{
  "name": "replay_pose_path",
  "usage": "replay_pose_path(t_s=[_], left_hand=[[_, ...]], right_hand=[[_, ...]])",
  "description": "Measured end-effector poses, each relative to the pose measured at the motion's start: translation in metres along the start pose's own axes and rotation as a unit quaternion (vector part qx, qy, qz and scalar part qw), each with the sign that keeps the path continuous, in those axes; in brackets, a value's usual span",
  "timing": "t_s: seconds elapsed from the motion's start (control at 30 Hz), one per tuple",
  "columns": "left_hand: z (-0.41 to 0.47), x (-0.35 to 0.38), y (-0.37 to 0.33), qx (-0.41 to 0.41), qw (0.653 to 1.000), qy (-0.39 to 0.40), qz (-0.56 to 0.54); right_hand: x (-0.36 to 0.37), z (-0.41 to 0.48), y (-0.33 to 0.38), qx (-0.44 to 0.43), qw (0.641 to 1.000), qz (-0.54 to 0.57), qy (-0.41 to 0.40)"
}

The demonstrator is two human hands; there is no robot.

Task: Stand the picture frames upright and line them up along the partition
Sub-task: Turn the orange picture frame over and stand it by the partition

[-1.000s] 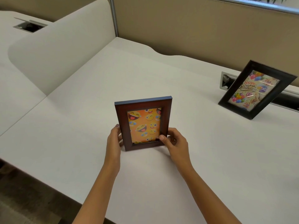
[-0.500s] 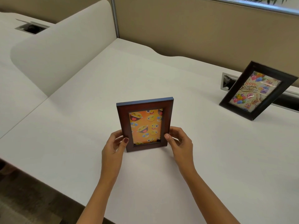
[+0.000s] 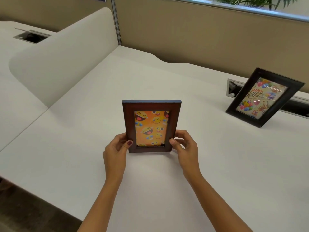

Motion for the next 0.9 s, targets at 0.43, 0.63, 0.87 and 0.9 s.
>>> replay_pose_path(t_s=[0.43, 0.63, 0.87, 0.9], left_hand=[[0.152, 0.026, -0.01, 0.061, 0.997, 0.036, 0.015], [0.223, 0.048, 0.007, 0.012, 0.999, 0.039, 0.011], [0.295, 0.064, 0.023, 0.025, 0.999, 0.032, 0.004], [0.303, 0.065, 0.025, 0.027, 0.999, 0.031, 0.004]], right_hand=[[0.045, 0.09, 0.06, -0.014, 0.999, 0.035, -0.031], [0.069, 0.147, 0.079, -0.013, 0.998, 0.025, -0.052], [0.1, 0.214, 0.09, -0.013, 0.997, 0.031, -0.063], [0.105, 0.22, 0.091, -0.014, 0.997, 0.032, -0.063]])
Point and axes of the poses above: each hand's wrist, its own z-axis towards the middle knuckle, its own x-axis out of the palm, y = z × x, the point moved 7 cm from there along z, towards the middle knuckle, and after that the axes turned 14 degrees about x, right-handed, at the moved point
